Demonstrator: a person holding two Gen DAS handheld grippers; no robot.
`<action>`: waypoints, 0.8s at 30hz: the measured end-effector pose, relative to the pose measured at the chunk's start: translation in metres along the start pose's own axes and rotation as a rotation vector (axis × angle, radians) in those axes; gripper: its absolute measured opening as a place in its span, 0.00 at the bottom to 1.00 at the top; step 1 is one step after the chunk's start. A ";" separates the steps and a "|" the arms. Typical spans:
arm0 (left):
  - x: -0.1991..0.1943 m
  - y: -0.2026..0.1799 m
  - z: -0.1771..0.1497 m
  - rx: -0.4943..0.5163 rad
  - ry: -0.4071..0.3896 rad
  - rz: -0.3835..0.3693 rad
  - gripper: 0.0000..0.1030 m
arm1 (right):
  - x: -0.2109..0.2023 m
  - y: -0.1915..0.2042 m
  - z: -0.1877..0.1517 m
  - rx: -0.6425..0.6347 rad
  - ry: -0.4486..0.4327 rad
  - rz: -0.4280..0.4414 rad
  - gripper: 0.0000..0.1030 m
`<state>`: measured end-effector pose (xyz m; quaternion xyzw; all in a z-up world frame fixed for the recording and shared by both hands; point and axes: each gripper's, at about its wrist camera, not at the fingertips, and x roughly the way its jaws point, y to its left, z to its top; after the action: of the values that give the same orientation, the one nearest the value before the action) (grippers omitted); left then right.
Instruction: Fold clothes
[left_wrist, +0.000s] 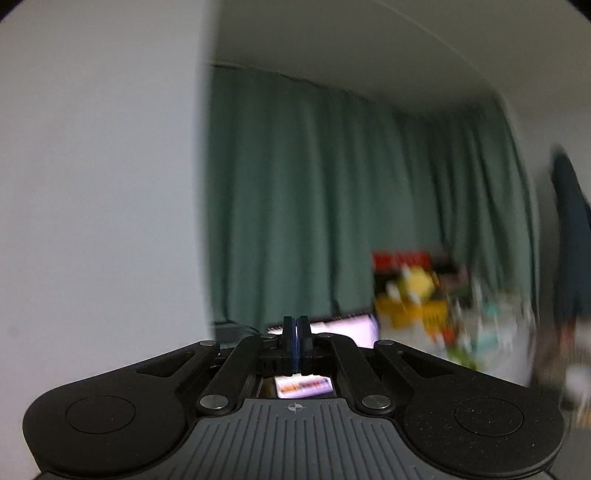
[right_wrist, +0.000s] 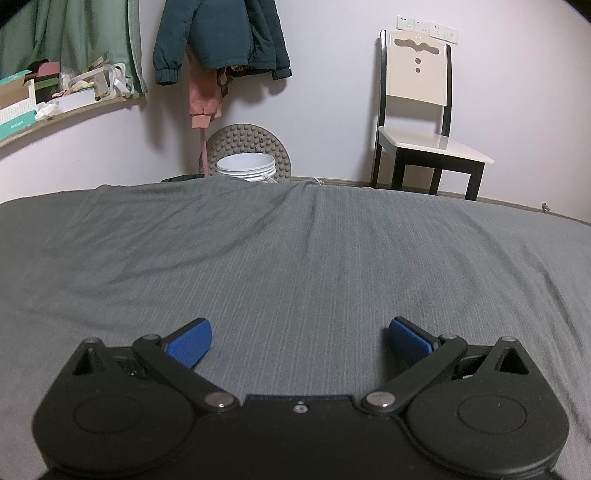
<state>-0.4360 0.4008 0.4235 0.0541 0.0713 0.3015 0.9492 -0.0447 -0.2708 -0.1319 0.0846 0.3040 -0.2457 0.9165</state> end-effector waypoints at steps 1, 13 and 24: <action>0.007 -0.010 -0.001 0.017 0.047 -0.004 0.00 | 0.000 0.000 0.000 0.000 0.000 0.000 1.00; 0.059 0.067 -0.204 0.126 0.769 0.440 1.00 | 0.001 0.000 -0.001 -0.010 0.003 -0.009 1.00; 0.046 0.140 -0.298 0.401 1.124 0.550 0.78 | 0.000 0.000 0.000 -0.008 0.002 -0.007 1.00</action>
<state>-0.5278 0.5597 0.1460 0.0804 0.5947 0.4965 0.6271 -0.0446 -0.2706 -0.1322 0.0804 0.3063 -0.2476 0.9156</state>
